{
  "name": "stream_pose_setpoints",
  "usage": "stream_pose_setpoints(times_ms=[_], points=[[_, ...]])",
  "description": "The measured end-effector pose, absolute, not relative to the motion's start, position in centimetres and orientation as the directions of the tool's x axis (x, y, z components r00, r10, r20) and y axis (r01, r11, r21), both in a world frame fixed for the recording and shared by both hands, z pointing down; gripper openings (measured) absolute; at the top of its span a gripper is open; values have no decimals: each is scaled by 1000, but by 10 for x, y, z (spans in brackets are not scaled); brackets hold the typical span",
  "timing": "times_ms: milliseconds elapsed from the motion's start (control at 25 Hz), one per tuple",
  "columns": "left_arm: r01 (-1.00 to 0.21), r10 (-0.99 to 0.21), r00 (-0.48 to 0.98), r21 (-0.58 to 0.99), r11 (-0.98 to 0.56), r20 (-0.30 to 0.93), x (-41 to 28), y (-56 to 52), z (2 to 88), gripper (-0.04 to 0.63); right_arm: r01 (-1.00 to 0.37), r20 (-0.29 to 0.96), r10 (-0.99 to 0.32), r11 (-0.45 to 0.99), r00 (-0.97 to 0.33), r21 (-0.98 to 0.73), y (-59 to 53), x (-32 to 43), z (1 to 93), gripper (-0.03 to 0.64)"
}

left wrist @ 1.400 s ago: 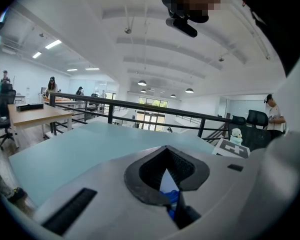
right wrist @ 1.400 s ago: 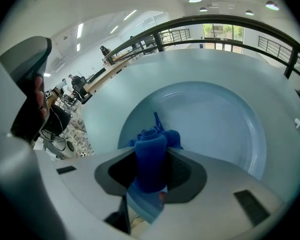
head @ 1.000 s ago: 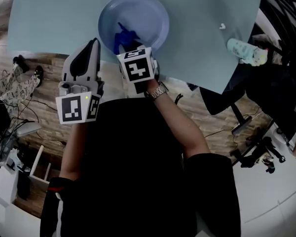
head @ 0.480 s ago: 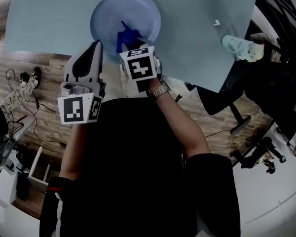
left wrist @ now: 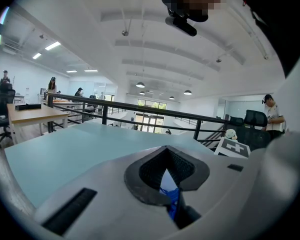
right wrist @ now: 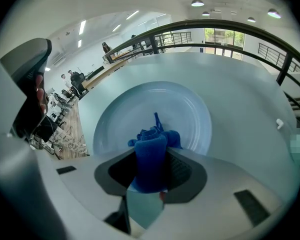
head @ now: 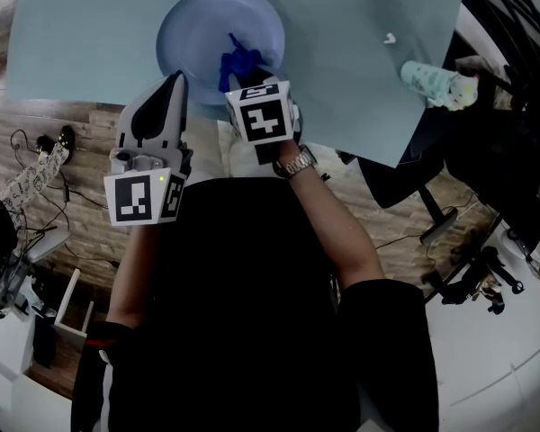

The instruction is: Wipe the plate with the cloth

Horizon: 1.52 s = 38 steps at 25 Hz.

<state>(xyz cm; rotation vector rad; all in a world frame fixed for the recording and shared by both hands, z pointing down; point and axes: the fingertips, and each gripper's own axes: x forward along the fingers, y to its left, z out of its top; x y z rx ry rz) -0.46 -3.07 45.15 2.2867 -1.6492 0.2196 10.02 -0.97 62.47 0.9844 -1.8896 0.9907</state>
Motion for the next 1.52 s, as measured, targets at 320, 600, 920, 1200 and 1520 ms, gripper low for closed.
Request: stream_pose_setpoints(times_ms=[320, 600, 920, 1200, 1520], points=[[-943, -895, 328, 163, -290, 303, -1, -42, 453, 0, -884, 887, -275, 397, -370, -246, -22, 117, 626, 118], [-947, -898, 317, 160, -279, 305, -4, -55, 448, 0, -888, 899, -260, 396, -352, -234, -35, 125, 625, 119], [-949, -898, 309, 159, -271, 312, -5, -74, 448, 0, -880, 893, -264, 413, -363, -236, -60, 122, 623, 118], [-951, -899, 303, 158, -265, 316, -10, -85, 447, 0, -875, 889, -273, 425, -367, -231, -83, 114, 619, 118], [-957, -904, 282, 155, -243, 320, -26, -97, 444, 0, -871, 887, -276, 437, -369, -226, -107, 101, 613, 118]])
